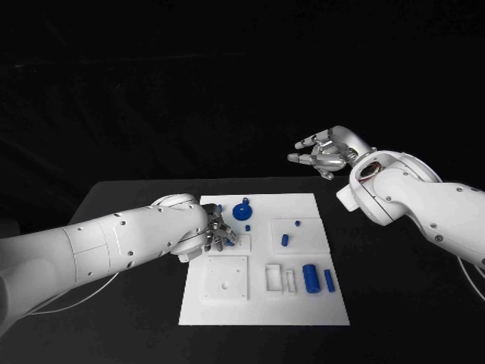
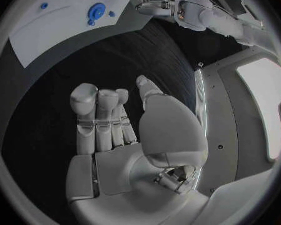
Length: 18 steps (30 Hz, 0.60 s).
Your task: Assemble the parts on the task board
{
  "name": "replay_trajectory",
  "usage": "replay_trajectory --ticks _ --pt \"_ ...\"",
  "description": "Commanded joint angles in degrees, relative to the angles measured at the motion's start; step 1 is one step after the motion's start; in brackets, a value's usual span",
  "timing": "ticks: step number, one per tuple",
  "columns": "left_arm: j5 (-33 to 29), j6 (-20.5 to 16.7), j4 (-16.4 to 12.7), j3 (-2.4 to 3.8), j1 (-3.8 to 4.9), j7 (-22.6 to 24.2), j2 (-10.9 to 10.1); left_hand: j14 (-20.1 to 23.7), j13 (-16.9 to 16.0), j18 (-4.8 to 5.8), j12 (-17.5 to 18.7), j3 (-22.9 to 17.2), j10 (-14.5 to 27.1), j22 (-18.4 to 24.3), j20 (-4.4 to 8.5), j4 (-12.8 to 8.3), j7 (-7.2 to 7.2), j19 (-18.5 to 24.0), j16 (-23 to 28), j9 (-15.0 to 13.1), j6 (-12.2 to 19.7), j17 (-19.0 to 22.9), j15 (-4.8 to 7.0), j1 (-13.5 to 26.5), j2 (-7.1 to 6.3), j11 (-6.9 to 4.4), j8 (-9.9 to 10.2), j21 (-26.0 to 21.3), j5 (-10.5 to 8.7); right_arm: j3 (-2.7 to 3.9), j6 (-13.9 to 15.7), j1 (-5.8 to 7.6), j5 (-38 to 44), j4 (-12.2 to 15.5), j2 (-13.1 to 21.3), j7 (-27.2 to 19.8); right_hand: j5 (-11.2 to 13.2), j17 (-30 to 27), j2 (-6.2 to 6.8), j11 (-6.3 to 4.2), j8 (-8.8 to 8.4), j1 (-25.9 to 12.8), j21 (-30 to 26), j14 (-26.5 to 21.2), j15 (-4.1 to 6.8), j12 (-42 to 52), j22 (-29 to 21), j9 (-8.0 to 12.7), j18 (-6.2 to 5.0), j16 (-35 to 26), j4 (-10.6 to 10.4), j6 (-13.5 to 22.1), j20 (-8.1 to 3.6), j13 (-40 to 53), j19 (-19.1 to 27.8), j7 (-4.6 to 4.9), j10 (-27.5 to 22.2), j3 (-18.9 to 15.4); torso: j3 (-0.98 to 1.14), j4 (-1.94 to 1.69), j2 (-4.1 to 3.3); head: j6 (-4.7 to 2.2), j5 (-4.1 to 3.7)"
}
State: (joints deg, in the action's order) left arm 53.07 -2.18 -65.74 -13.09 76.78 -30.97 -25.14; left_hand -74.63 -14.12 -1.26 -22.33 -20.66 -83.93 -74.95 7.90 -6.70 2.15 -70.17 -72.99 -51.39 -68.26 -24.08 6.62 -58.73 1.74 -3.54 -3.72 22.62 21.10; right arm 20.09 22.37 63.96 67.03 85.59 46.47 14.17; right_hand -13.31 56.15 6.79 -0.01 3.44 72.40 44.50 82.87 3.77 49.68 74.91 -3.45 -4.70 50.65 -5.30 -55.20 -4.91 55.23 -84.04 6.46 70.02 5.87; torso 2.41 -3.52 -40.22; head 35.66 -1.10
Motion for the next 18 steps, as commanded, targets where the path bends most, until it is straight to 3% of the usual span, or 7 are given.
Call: replay_trajectory --ticks 1,7,18 --pt "0.38 0.21 -0.15 0.01 -0.01 -0.16 0.08 -0.14 -0.39 0.83 -0.66 -4.75 -1.03 -1.21 0.09 -4.69 -2.83 -1.04 -0.57 -5.09 -3.06 -0.22 0.29 -1.17 0.45 -0.36 -0.15 0.08 -0.27 0.04 -0.92 0.04 -0.08 -0.16 -0.18 0.09 0.20 -0.08 -0.03 0.14 0.05 0.44 -0.32 -0.10 0.19 -0.20 5.24 -0.07 -0.56 -0.22 0.09 -0.10 -0.07 -0.05 -1.06 0.13 -0.41 0.20 -0.01 0.06 0.00 -0.11 0.00" --pt "0.40 0.37 -0.27 -0.03 -0.01 -0.60 -0.09 -1.24 -3.33 0.79 -3.48 -4.56 -0.23 -1.27 0.52 -4.41 -2.87 -1.60 -2.07 -4.32 -3.25 -0.38 0.68 -1.41 0.24 -0.75 -0.19 2.56 -0.39 0.03 -1.45 0.14 0.00 -0.41 -0.44 0.54 0.34 -0.23 -0.05 0.17 0.05 0.25 -0.68 -0.20 0.16 -0.38 5.17 -0.07 -0.58 -0.45 -0.07 0.02 -0.04 -0.22 -0.97 0.15 -0.60 0.10 -0.14 -0.07 -0.02 -0.16 -0.31" --pt "0.94 -0.24 0.33 -0.10 -0.06 -0.67 0.51 -1.72 -4.77 0.64 -4.01 -4.62 -0.44 -1.13 0.62 -4.40 -3.01 -1.50 -2.51 -4.16 -3.25 -0.08 0.81 -1.53 0.35 -0.88 -0.11 3.85 -0.57 0.02 -1.87 0.18 0.61 -0.91 -1.04 1.39 0.79 0.56 0.01 0.17 0.07 0.23 0.27 0.01 0.17 1.19 5.41 -0.09 -0.48 0.40 -0.61 -0.36 -0.05 1.05 -1.10 0.11 -0.11 0.23 -0.12 0.25 -0.04 -0.27 -0.14"
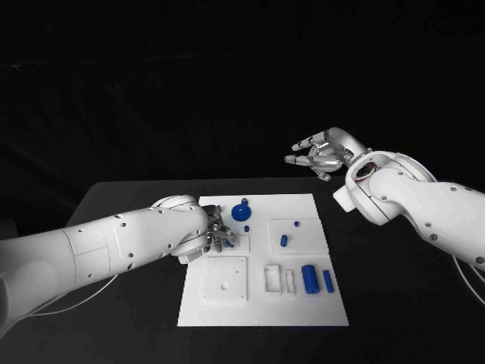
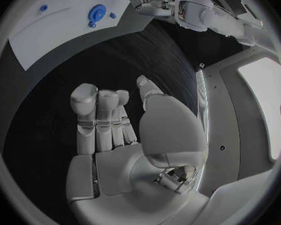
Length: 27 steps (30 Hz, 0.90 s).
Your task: Assemble the parts on the task board
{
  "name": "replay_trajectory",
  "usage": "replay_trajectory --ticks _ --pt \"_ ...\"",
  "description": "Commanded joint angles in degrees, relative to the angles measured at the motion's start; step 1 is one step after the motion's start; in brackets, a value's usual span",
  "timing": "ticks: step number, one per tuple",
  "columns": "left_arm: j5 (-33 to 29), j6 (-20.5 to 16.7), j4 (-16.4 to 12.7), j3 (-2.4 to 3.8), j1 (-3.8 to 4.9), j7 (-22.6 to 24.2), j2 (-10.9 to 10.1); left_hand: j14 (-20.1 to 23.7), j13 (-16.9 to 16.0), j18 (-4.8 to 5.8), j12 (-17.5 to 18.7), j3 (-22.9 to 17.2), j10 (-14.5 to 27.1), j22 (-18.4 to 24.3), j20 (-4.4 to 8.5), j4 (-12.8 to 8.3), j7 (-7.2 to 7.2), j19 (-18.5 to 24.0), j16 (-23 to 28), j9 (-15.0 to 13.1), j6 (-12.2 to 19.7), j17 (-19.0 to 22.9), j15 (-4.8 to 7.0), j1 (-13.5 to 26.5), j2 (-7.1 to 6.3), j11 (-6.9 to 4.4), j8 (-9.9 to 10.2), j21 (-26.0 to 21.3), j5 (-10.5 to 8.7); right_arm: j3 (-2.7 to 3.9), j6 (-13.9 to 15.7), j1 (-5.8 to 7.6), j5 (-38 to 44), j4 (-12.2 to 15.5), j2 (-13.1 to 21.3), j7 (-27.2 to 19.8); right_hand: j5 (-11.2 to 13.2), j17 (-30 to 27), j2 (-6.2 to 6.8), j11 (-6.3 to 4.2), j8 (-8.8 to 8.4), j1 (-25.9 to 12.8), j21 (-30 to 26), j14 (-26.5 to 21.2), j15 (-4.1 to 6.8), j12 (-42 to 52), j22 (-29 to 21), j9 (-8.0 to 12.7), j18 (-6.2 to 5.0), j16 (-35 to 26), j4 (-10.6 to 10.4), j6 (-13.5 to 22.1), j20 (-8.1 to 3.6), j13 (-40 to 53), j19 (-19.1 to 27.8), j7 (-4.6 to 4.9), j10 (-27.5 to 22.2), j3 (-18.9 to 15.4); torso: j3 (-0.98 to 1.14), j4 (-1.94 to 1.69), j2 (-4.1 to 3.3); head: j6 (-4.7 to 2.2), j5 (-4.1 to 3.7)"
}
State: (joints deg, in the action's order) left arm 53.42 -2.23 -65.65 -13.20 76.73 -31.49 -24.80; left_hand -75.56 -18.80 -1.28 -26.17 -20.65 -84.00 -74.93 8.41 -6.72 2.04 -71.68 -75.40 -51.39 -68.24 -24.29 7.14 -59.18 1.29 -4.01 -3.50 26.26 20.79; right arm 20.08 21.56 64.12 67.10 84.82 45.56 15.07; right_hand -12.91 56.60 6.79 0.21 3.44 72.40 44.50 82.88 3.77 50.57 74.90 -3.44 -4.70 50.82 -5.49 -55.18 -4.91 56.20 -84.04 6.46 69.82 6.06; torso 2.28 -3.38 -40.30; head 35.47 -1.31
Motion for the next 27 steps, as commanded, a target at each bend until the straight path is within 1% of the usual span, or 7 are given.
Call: replay_trajectory --ticks 1,5,8,12,18,23,27 --pt "0.61 -0.25 0.33 0.00 -0.01 -0.16 0.17 -0.80 -0.10 0.66 -0.17 -4.64 -0.40 -1.14 0.12 -4.38 -2.90 0.00 -0.08 -4.13 -3.27 0.15 0.29 -1.08 0.81 -0.41 -0.33 0.21 -0.30 0.03 -1.10 0.02 0.56 -0.21 -0.17 0.55 0.40 0.10 0.01 -0.05 0.07 0.23 0.27 0.01 0.17 0.29 5.41 -0.09 -0.48 0.23 -0.42 -0.37 -0.05 0.08 -1.10 0.11 0.10 0.04 0.00 0.08 0.10 -0.05 0.10" --pt "0.67 -0.47 0.62 0.00 -0.02 -0.27 0.09 -0.99 -0.11 0.63 0.26 -4.57 -0.69 -1.12 0.12 -4.32 -2.90 0.03 -0.07 -3.67 -3.38 0.29 0.31 -1.15 0.76 -0.40 -0.38 0.34 -0.36 0.03 -1.22 0.02 0.60 -0.51 -0.30 0.73 0.44 0.11 -0.02 -0.05 0.06 0.29 0.30 0.00 0.17 0.34 5.41 -0.09 -0.48 0.22 -0.44 -0.36 -0.05 0.13 -1.09 0.12 0.10 0.11 -0.09 0.02 0.10 -0.12 -0.01" --pt "0.70 -0.56 0.80 0.00 -0.02 -0.36 0.08 -1.10 -0.14 0.62 0.28 -4.55 -0.81 -1.12 0.15 -4.31 -2.92 -0.05 -0.11 -3.63 -3.41 0.30 0.34 -1.14 0.76 -0.43 -0.38 0.40 -0.38 0.03 -1.39 0.02 0.63 -0.74 -0.39 0.84 0.41 0.16 0.00 -0.05 0.07 0.32 0.42 0.01 0.17 0.40 5.43 -0.10 -0.47 0.25 -0.49 -0.45 -0.05 0.18 -1.10 0.12 0.10 0.19 -0.05 -0.04 0.08 -0.25 -0.15" --pt "0.71 -0.61 0.88 0.00 -0.02 -0.46 0.15 -1.23 -0.19 0.60 0.35 -4.55 -0.96 -1.11 0.18 -4.29 -2.95 -0.17 -0.11 -3.58 -3.46 0.34 0.37 -1.16 0.79 -0.47 -0.39 0.48 -0.38 0.03 -1.51 0.02 0.66 -0.92 -0.55 0.91 0.43 0.24 0.00 -0.05 0.08 0.35 0.54 0.02 0.17 0.49 5.45 -0.10 -0.47 0.30 -0.50 -0.54 -0.06 0.25 -1.09 0.11 0.13 0.33 0.07 -0.06 0.03 -0.25 -0.16" --pt "0.72 -0.63 1.01 0.00 -0.02 -0.56 0.24 -1.34 -0.25 0.59 0.38 -4.56 -1.06 -1.11 0.21 -4.32 -2.96 -0.25 -0.13 -3.56 -3.50 0.34 0.40 -1.19 0.78 -0.49 -0.40 0.55 -0.35 0.02 -1.53 0.01 0.70 -1.11 -0.78 0.94 0.43 0.24 0.00 -0.05 0.08 0.35 0.54 0.02 0.17 0.49 5.45 -0.10 -0.47 0.30 -0.50 -0.54 -0.06 0.25 -1.09 0.11 0.13 0.33 0.10 -0.05 0.05 -0.27 -0.16" --pt "0.72 -0.48 1.05 0.00 -0.02 -0.60 0.28 -1.37 -0.29 0.59 0.40 -4.56 -1.11 -1.12 0.22 -4.33 -2.97 -0.27 -0.16 -3.56 -3.53 0.33 0.41 -1.18 0.79 -0.50 -0.40 0.58 -0.33 0.02 -1.54 0.01 0.71 -1.16 -0.87 1.00 0.43 0.24 0.00 -0.05 0.08 0.35 0.54 0.02 0.17 0.49 5.45 -0.10 -0.47 0.30 -0.50 -0.54 -0.06 0.25 -1.09 0.11 0.13 0.33 0.22 -0.07 0.05 -0.25 -0.10" --pt "0.72 -0.11 1.01 0.00 -0.02 -0.65 0.29 -1.35 -0.36 0.60 0.45 -4.59 -1.10 -1.11 0.22 -4.41 -2.96 -0.24 -0.15 -3.55 -3.51 0.34 0.41 -1.24 0.80 -0.49 -0.39 0.62 -0.43 0.02 -1.58 0.01 0.72 -1.16 -0.91 1.03 0.43 0.24 0.00 -0.05 0.08 0.35 0.54 0.02 0.17 0.49 5.45 -0.10 -0.47 0.30 -0.50 -0.54 -0.06 0.25 -1.09 0.11 0.13 0.33 0.25 -0.03 0.07 -0.27 -0.05"
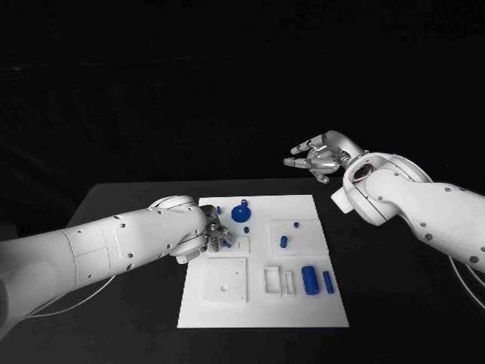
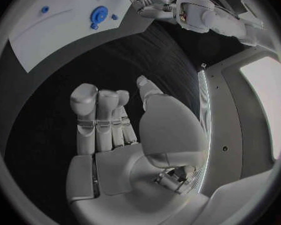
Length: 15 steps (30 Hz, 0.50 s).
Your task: Assemble the parts on the task board
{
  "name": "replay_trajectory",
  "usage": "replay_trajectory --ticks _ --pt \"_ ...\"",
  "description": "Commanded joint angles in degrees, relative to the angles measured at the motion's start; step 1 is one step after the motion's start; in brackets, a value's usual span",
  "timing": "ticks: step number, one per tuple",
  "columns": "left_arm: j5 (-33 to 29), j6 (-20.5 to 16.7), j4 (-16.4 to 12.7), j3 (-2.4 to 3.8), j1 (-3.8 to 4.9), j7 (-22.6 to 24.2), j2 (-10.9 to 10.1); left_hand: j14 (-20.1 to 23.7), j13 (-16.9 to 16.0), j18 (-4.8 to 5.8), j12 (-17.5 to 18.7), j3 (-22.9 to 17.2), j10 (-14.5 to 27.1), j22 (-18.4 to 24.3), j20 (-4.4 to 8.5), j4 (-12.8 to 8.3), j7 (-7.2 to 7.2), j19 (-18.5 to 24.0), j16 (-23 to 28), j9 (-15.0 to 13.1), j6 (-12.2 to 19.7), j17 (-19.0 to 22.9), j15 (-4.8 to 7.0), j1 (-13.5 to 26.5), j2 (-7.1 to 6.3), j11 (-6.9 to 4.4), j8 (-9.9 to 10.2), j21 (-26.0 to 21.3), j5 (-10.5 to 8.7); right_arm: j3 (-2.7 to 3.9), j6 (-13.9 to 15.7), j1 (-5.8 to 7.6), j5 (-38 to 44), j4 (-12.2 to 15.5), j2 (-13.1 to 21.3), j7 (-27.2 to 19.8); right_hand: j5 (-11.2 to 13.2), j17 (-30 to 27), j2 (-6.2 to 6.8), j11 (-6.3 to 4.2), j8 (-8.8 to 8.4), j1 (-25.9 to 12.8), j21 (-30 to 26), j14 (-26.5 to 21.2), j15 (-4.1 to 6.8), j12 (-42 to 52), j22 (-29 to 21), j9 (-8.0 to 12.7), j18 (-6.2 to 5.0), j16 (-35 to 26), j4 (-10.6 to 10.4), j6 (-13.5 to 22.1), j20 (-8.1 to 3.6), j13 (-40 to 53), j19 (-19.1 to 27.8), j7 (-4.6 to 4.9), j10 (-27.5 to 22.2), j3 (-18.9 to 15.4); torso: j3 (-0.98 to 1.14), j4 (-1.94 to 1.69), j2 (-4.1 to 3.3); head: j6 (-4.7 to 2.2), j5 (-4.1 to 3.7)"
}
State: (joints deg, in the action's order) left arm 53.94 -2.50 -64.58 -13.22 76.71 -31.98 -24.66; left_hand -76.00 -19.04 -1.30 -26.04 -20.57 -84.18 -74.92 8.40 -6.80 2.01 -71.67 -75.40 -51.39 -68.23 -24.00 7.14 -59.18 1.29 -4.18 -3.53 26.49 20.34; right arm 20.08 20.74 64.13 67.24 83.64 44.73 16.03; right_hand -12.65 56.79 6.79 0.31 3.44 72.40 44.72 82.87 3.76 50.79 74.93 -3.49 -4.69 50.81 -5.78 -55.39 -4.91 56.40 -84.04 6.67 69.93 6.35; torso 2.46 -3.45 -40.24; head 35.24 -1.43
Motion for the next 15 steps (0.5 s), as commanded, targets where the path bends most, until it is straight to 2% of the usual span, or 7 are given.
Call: replay_trajectory --ticks 1,15 --pt "0.21 0.27 -0.06 0.02 0.00 -0.20 0.16 -0.90 -0.11 0.61 0.32 -4.67 -0.92 -1.13 0.23 -4.33 -2.93 -0.24 -0.16 -3.55 -3.52 0.04 0.41 -1.24 0.80 -0.33 -0.36 0.39 0.02 0.03 -0.76 0.01 0.58 0.03 -0.09 0.07 0.17 0.05 0.00 -0.15 0.08 0.35 0.32 0.02 0.17 0.27 5.42 -0.06 -0.47 0.30 -0.22 -0.33 -0.06 0.05 -1.09 -0.10 0.02 0.04 0.05 0.02 0.01 -0.02 0.07" --pt "1.50 0.84 -0.21 0.01 -0.01 -0.37 0.39 -0.92 -0.24 0.58 0.42 -4.77 -0.93 -1.13 0.22 -4.55 -2.90 -0.20 -0.12 -3.48 -3.52 0.08 0.41 -1.21 0.90 -0.31 -0.35 0.50 0.03 0.03 -0.95 0.01 0.58 0.12 -0.13 0.13 0.09 0.27 0.10 -0.17 0.07 0.29 0.53 0.06 0.19 0.32 5.43 -0.06 -0.47 0.42 -0.32 -0.43 -0.06 0.06 -1.08 -0.12 0.12 0.16 0.02 0.01 -0.01 0.10 0.14"
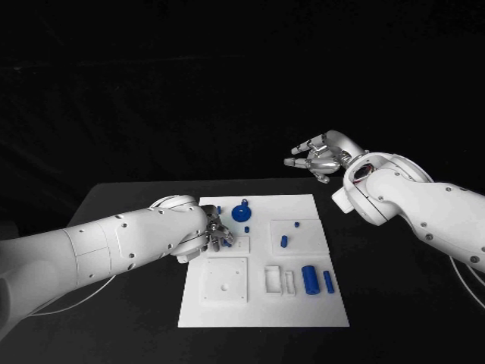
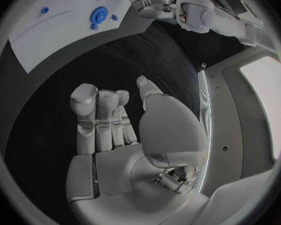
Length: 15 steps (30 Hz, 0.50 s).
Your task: Assemble the parts on the task board
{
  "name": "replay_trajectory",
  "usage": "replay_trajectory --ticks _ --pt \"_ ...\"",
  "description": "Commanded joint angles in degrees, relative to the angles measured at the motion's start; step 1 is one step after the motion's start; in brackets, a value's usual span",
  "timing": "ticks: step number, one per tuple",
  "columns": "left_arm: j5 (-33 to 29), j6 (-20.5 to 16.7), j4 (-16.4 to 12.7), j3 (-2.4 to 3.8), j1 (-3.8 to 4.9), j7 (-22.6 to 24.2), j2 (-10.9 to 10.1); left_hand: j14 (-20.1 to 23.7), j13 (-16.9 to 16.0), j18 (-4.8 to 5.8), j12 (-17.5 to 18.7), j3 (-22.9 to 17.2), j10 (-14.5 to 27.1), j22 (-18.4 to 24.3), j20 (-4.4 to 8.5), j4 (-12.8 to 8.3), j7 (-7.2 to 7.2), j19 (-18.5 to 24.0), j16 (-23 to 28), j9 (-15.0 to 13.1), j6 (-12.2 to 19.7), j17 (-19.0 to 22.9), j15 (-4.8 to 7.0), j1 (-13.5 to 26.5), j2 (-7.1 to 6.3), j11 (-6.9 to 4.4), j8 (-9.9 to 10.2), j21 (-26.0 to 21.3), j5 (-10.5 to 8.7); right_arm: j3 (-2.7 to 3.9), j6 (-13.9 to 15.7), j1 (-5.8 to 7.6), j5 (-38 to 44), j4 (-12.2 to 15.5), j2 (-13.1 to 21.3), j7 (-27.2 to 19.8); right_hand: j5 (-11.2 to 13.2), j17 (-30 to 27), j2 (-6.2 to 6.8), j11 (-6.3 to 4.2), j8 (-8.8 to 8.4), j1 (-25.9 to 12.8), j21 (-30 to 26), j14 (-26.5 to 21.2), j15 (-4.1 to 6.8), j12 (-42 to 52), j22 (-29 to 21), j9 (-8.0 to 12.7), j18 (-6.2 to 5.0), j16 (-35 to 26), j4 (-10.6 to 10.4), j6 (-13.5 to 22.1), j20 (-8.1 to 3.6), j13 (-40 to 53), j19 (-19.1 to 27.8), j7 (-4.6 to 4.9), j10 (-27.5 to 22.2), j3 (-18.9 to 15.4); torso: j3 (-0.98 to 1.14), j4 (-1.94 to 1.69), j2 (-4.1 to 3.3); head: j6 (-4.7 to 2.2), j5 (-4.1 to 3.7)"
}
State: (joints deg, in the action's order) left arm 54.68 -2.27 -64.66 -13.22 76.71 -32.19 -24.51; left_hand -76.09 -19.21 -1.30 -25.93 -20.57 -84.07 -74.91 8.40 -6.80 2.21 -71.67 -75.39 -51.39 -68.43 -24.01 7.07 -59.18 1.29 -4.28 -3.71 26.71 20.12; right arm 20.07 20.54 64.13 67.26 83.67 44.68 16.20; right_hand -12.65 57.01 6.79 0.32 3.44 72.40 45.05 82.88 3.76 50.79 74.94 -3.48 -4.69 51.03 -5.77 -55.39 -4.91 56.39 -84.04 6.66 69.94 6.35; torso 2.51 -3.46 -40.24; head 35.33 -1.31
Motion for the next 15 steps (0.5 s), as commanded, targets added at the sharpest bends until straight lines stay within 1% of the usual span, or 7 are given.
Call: replay_trajectory --ticks 1,7,12,15 --pt "0.85 0.59 -0.10 0.01 -0.01 -0.14 0.30 -0.79 -0.07 0.59 0.36 -4.77 -0.98 -1.13 0.22 -4.50 -3.08 -0.20 -0.08 -3.46 -3.27 0.11 0.45 -1.19 0.95 -0.19 -0.15 0.28 0.20 0.03 -0.76 0.01 0.56 0.10 -0.09 -0.03 0.09 0.05 0.10 -0.18 0.07 0.29 0.20 0.06 0.19 0.32 5.42 -0.06 -0.48 0.20 -0.32 -0.44 -0.06 0.07 -1.08 -0.11 0.11 0.16 -0.04 0.01 -0.02 0.09 0.03" --pt "1.56 0.54 0.08 0.01 -0.01 -0.11 0.49 -0.76 -0.10 0.58 0.42 -4.72 -0.93 -1.11 0.19 -4.40 -3.05 -0.14 0.01 -3.44 -3.16 0.16 0.43 -1.22 1.06 -0.16 -0.17 0.25 0.01 0.03 -0.85 0.01 0.56 0.16 -0.08 0.03 0.09 0.05 0.10 -0.18 0.07 0.29 0.20 0.06 0.19 0.32 5.42 -0.06 -0.48 0.20 -0.32 -0.44 -0.06 0.07 -1.08 -0.11 0.11 0.16 -0.04 -0.05 -0.03 0.08 -0.04" --pt "1.74 0.67 0.18 0.00 -0.01 -0.13 0.57 -0.80 -0.12 0.57 0.42 -4.66 -0.96 -1.11 0.18 -4.36 -3.05 -0.16 0.01 -3.43 -3.13 0.17 0.43 -1.20 1.03 -0.17 -0.17 0.25 -0.02 0.03 -0.95 0.01 0.56 0.24 0.02 0.19 0.17 0.21 0.10 -0.19 0.07 0.25 0.39 0.10 0.19 0.37 5.45 -0.07 -0.47 0.33 -0.37 -0.52 -0.07 0.08 -1.12 -0.12 0.21 0.18 -0.05 -0.13 -0.02 0.21 -0.11" --pt "1.78 0.95 0.09 -0.01 -0.01 -0.12 0.60 -0.86 -0.16 0.56 0.39 -4.64 -1.03 -1.11 0.20 -4.42 -3.07 -0.19 -0.03 -3.42 -3.14 0.16 0.46 -1.31 0.96 -0.19 -0.19 0.26 -0.01 0.03 -0.98 0.01 0.56 0.25 0.05 0.27 0.17 0.21 0.10 -0.19 0.07 0.25 0.39 0.10 0.19 0.37 5.45 -0.07 -0.47 0.33 -0.37 -0.52 -0.07 0.08 -1.12 -0.12 0.21 0.18 -0.05 -0.04 -0.04 0.22 -0.06"
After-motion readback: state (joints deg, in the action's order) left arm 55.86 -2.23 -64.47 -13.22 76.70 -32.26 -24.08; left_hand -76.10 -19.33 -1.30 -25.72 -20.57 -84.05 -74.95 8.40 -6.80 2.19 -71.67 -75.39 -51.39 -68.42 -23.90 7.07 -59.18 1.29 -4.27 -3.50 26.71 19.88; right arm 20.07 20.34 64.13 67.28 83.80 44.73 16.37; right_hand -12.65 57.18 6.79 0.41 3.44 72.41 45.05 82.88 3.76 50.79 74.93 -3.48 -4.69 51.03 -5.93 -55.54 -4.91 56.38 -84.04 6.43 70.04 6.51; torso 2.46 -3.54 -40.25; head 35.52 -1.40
